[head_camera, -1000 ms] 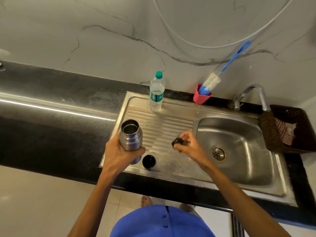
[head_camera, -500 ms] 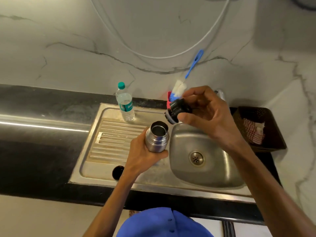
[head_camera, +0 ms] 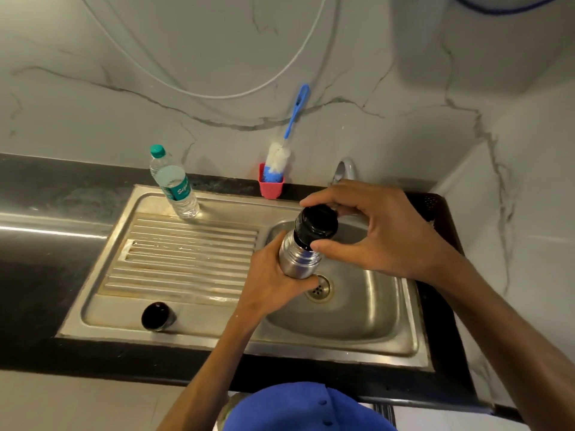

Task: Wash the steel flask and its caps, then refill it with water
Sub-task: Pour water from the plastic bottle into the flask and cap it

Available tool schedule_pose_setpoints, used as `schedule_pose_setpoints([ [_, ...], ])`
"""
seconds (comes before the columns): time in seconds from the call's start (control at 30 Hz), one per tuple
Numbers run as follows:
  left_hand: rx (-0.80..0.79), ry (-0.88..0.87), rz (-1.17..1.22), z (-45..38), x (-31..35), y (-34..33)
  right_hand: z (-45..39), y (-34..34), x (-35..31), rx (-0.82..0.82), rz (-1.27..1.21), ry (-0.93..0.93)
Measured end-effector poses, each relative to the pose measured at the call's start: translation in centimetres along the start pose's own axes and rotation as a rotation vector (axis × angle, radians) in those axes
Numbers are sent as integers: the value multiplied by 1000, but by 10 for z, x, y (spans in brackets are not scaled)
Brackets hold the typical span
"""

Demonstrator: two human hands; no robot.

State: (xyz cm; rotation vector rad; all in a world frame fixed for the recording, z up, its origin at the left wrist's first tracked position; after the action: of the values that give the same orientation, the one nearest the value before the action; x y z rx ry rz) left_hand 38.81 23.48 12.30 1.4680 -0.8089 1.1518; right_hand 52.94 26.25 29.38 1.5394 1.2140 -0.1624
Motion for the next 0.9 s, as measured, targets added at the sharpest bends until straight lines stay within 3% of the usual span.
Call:
schedule_pose_setpoints([
  [0.43,9,-58,-13,11,8,-36,15,-1,15,-324,187,79],
  [0.9,-21,-11,-22,2,9,-52,10,-6,43,-410,179,30],
])
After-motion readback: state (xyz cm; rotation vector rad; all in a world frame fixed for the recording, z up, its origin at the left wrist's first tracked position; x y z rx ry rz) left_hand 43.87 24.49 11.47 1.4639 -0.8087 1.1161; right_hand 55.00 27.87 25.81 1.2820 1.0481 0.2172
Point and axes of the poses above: each hand's wrist, its own z-axis away from the middle knuckle, its own y-axis out of the back of the hand, x = y × z, the point moved 8 cm from there along -z, towards the middle knuckle, and after that the axes turned 11 degrees about x, right-handed, at the moved point
